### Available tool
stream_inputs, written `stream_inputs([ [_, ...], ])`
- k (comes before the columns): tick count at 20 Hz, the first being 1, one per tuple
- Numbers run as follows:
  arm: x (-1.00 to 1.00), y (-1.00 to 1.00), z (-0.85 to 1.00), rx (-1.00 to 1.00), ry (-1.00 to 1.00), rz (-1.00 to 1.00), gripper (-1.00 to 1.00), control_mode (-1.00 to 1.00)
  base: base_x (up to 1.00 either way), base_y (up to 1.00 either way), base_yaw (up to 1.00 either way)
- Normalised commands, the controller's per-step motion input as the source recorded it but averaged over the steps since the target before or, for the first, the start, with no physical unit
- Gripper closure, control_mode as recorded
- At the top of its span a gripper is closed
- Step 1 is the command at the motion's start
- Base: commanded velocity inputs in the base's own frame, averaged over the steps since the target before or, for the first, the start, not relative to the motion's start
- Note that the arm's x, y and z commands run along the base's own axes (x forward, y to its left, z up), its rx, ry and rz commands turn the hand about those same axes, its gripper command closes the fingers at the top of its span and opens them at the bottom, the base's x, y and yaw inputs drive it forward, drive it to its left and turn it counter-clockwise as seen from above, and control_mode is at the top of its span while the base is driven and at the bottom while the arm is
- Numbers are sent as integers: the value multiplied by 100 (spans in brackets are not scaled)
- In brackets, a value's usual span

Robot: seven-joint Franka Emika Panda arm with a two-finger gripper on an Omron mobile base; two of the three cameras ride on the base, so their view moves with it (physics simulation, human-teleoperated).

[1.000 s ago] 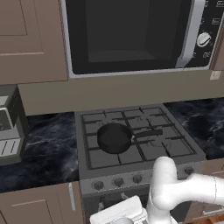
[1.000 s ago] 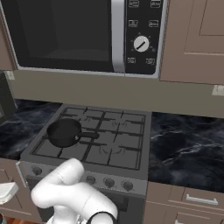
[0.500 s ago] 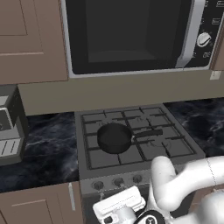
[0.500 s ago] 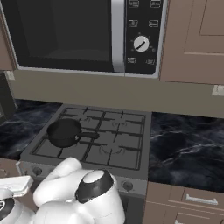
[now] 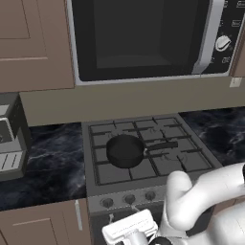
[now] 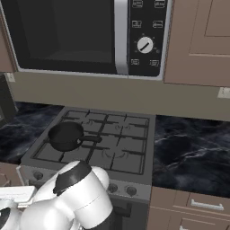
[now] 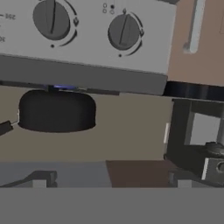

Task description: Turn off the front left burner of the stove.

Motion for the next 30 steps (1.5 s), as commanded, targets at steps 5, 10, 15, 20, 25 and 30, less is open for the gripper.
stream_inputs([
  [5,17,0,0,15,-2,0,-100,-100,0,0,0],
  [10,25,0,-2,15,0,0,-100,-100,0,0,0],
  [15,36,0,-17,11,5,0,-100,-100,0,0,0],
  [20,33,0,-23,8,10,0,-100,-100,0,0,0],
  [25,13,0,-25,4,10,0,-100,-100,0,0,0],
  [30,13,0,-18,1,9,0,-100,-100,0,0,0],
])
